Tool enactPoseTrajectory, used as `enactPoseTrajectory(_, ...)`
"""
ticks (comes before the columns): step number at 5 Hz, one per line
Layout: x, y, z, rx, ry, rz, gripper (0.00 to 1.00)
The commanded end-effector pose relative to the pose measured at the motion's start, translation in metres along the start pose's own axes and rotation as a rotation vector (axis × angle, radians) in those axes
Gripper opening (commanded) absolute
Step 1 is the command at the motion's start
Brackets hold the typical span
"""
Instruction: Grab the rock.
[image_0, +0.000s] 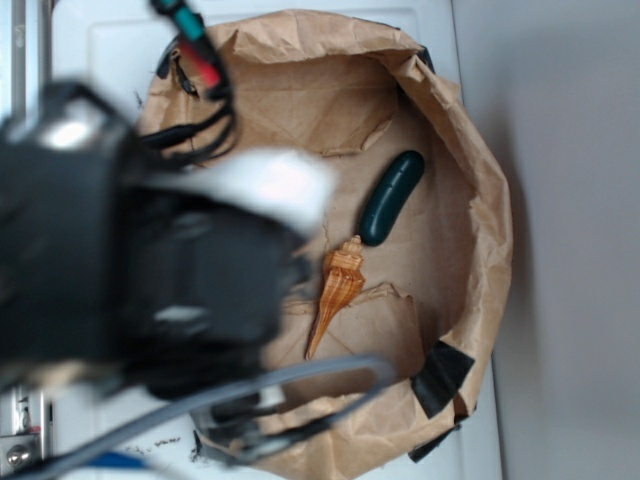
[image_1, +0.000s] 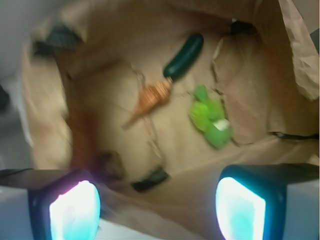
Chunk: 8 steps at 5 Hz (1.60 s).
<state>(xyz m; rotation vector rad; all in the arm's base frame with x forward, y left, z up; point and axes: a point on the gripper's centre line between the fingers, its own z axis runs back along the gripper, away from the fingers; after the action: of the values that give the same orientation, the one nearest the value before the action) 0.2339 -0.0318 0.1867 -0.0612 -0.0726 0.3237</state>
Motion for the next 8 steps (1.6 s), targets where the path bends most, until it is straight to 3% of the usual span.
enactPoseTrajectory(1,0.008,0.002,0.013,-0.022,-0.042,0.023,1.0)
enactPoseTrajectory(2,0.013,0.001,-0.001,-0.114,-0.125,0.271,1.0)
enactPoseTrajectory(3,0.012,-0.001,-0.018,-0.074,-0.181,0.513,1.0)
enactPoseTrajectory(6,0.012,-0.001,-0.018,-0.074,-0.181,0.513,1.0)
enactPoseTrajectory(7,0.009,0.001,-0.023,-0.118,-0.162,0.547,1.0)
enactPoseTrajectory(8,0.015,-0.01,-0.019,-0.163,-0.065,0.551,1.0)
